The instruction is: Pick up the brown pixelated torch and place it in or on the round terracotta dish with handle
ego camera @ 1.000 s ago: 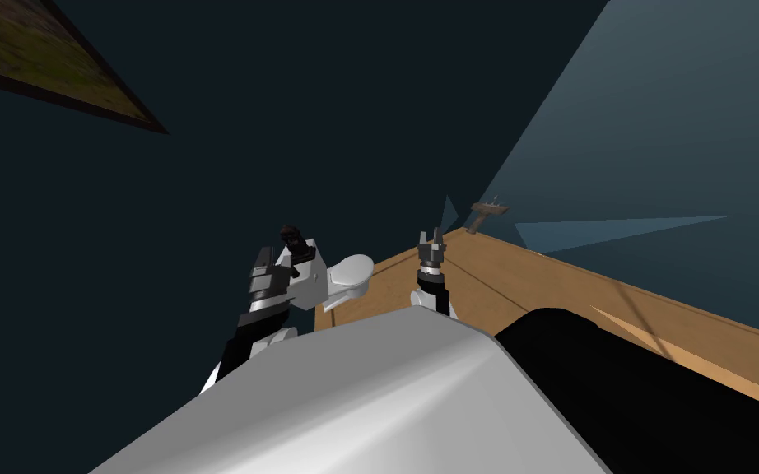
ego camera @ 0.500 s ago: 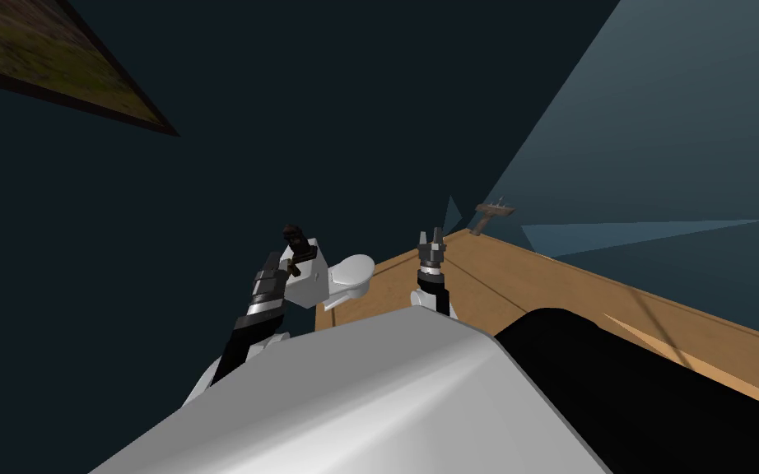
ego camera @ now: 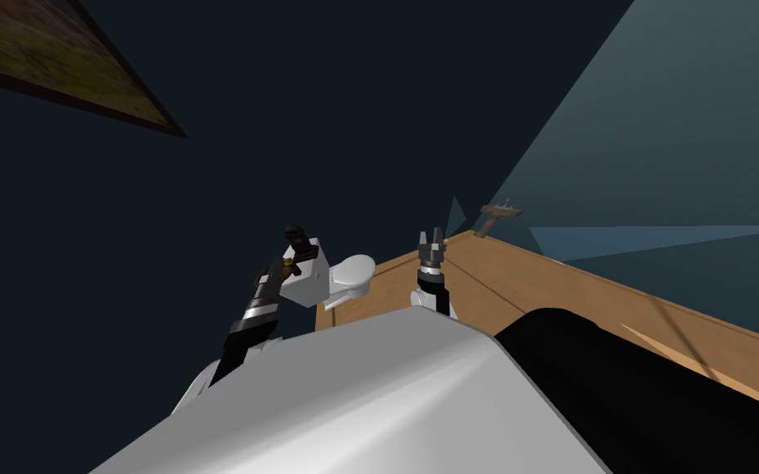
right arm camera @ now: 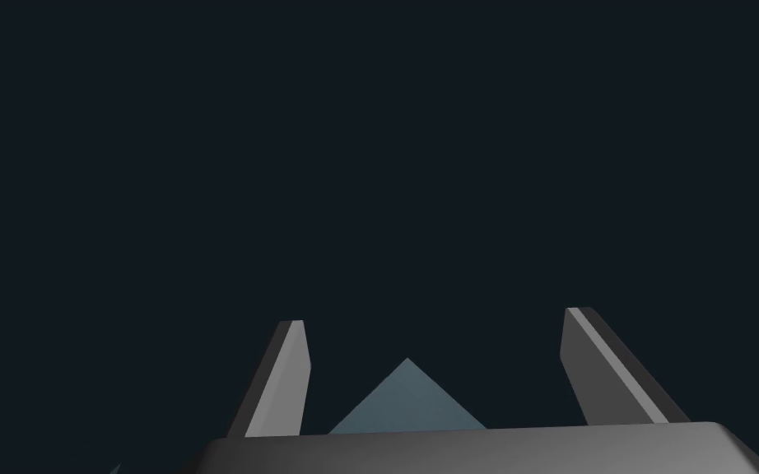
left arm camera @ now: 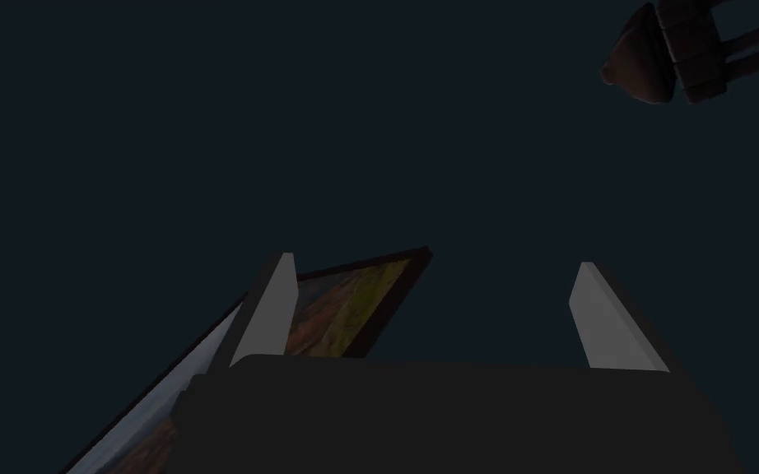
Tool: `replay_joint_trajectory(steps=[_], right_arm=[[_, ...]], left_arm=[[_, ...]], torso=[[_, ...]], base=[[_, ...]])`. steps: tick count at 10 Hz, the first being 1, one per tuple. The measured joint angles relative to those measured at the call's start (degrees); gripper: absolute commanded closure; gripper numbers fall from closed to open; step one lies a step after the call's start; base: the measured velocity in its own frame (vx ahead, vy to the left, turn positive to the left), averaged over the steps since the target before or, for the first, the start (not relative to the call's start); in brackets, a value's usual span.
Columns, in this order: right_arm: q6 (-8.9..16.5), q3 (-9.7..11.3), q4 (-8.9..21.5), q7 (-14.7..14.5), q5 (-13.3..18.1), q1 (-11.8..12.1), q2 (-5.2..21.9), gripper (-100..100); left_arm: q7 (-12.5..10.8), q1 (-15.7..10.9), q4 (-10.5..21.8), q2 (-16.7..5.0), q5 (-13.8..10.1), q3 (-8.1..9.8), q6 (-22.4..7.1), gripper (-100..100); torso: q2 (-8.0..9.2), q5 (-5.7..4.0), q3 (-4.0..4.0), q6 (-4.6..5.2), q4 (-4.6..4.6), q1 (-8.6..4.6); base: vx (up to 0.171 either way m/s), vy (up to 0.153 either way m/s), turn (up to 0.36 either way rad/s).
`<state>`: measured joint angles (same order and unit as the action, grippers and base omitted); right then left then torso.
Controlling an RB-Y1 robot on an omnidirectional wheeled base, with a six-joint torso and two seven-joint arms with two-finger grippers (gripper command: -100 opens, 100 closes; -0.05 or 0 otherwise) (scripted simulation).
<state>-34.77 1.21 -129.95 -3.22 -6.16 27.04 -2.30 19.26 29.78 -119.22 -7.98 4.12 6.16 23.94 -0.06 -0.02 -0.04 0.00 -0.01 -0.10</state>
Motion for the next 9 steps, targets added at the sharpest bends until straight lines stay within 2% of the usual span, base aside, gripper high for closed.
replay_joint_trajectory(steps=[2,5,9], right_arm=[[0.0,0.0,0.0,0.0,0.0,0.0,0.0,0],[0.0,0.0,0.0,0.0,0.0,0.0,0.0,0],[0.0,0.0,0.0,0.0,0.0,0.0,0.0,0]], left_arm=[[2.4,0.5,1.6,-0.3,2.0,1.73,0.3,-100],[6.2,-0.2,5.0,-0.2,5.1,3.48,0.5,-100],[10.2,0.1,8.4,-0.5,8.4,5.15,1.0,-100]], torso=[[0.03,0.0,0.01,0.0,0.01,0.01],[0.02,0.0,0.01,0.01,0.0,0.02],[-0.04,0.01,-0.02,0.01,-0.01,0.05]], base=[[0.006,-0.027,0.056],[0.009,-0.027,0.047],[0.025,-0.018,0.051]])
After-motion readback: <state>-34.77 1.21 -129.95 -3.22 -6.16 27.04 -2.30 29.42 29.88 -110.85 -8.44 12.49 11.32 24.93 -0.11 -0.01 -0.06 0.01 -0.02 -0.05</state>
